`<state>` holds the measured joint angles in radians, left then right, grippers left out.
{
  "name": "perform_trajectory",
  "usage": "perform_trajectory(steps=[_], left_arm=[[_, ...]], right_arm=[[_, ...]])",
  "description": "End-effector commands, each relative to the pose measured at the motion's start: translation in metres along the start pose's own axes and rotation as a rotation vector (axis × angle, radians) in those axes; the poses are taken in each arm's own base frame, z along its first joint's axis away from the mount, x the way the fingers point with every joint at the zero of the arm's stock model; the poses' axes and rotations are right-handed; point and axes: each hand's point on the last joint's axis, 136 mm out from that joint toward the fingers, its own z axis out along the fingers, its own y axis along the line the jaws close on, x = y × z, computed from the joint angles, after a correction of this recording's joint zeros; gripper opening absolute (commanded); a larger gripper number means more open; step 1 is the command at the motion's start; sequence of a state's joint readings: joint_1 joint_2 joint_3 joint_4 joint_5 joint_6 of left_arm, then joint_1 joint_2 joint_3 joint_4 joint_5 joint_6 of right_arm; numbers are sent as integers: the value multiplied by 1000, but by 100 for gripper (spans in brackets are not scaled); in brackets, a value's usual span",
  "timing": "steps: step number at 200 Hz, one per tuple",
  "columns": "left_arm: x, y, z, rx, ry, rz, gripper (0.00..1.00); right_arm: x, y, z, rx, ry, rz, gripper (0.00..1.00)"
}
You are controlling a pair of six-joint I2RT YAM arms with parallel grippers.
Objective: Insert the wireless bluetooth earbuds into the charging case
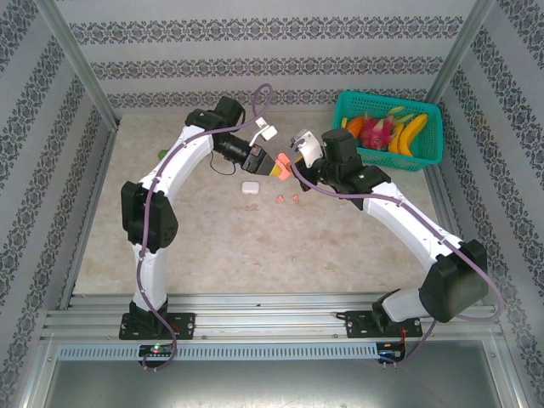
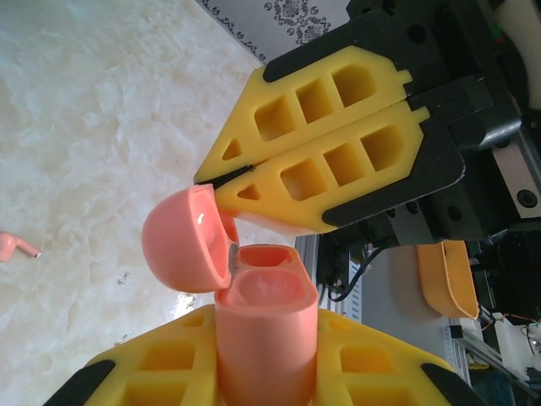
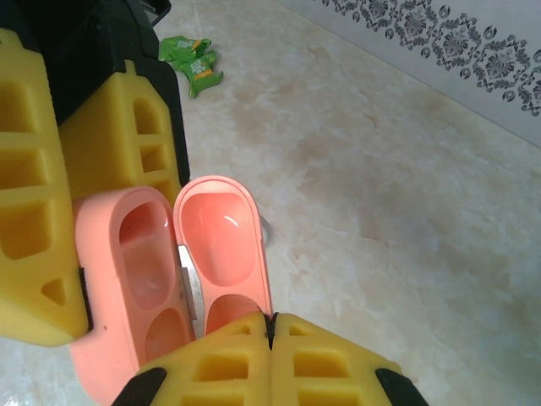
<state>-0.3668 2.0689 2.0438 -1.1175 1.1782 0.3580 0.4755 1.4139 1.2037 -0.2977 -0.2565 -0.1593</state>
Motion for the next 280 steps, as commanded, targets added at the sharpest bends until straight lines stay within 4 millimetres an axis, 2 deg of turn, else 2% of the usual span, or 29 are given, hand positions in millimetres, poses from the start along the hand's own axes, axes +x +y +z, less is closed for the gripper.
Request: perform_trajectory(steps=[1, 27, 85, 143, 184, 221, 280], left_arm=[[-4, -7, 2, 29, -17, 14, 33], [-7, -8, 1, 25, -27, 28, 42], [-11, -12, -1, 20, -34, 44, 46], [-16, -18, -4, 20, -47, 70, 45], [-21, -23, -8, 9, -61, 94, 49], [-22, -26, -11, 10, -68, 103, 46], [-19, -27, -10, 18, -64, 96, 35]], right_arm=[[-29, 1, -18, 13, -88, -9, 0], [-29, 3, -18, 2, -85, -11, 0], [-23, 5, -14, -9, -70, -8, 0], [-20, 7, -13, -17, -61, -4, 0], [-17, 8, -11, -24, -51, 2, 0], [-16, 8, -12, -19, -51, 4, 0], [-17, 8, -13, -16, -54, 8, 0]])
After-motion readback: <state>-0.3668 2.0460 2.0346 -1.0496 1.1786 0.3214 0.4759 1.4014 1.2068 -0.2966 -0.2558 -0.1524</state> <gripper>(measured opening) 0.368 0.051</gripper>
